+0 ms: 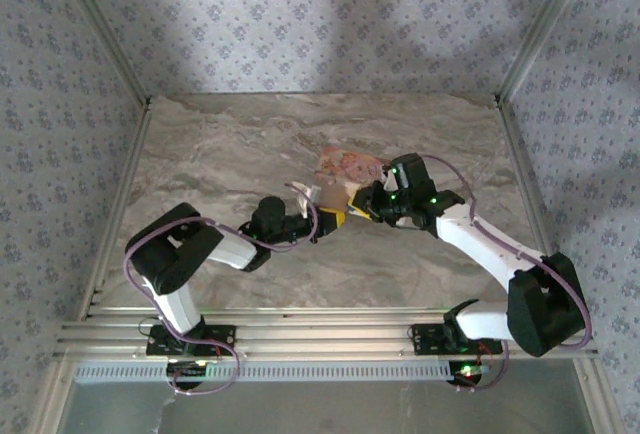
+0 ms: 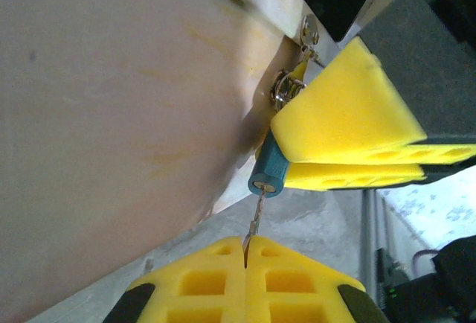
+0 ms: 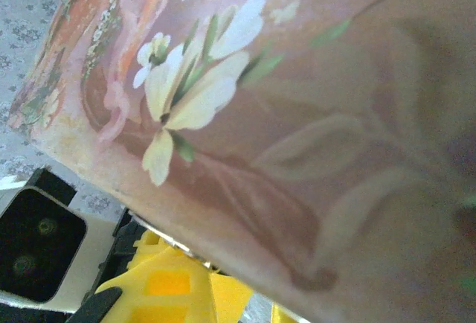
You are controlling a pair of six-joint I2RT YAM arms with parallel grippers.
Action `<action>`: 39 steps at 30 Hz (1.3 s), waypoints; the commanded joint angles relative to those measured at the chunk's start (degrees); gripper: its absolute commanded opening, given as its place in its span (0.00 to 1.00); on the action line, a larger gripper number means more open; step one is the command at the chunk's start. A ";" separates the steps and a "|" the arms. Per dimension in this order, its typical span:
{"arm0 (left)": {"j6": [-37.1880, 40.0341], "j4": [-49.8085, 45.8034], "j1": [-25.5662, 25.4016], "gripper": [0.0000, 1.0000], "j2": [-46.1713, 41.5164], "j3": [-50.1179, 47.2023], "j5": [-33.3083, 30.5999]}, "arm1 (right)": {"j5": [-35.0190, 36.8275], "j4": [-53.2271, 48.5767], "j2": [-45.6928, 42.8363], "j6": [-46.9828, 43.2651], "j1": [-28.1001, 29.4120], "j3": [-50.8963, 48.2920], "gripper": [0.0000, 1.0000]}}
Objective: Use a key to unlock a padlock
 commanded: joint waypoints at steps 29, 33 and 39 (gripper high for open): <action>1.94 8.91 -1.17 0.00 -4.60 0.59 -0.91 | -10.97 -1.99 0.05 -0.65 0.01 1.75 0.00; 4.90 8.68 -1.28 0.00 -4.41 -1.14 -2.61 | -11.67 -2.86 0.21 -1.00 -0.23 2.18 0.00; 11.57 4.02 -2.90 0.00 -6.01 -0.30 -6.32 | -11.95 -4.28 0.87 -1.65 0.56 2.57 0.00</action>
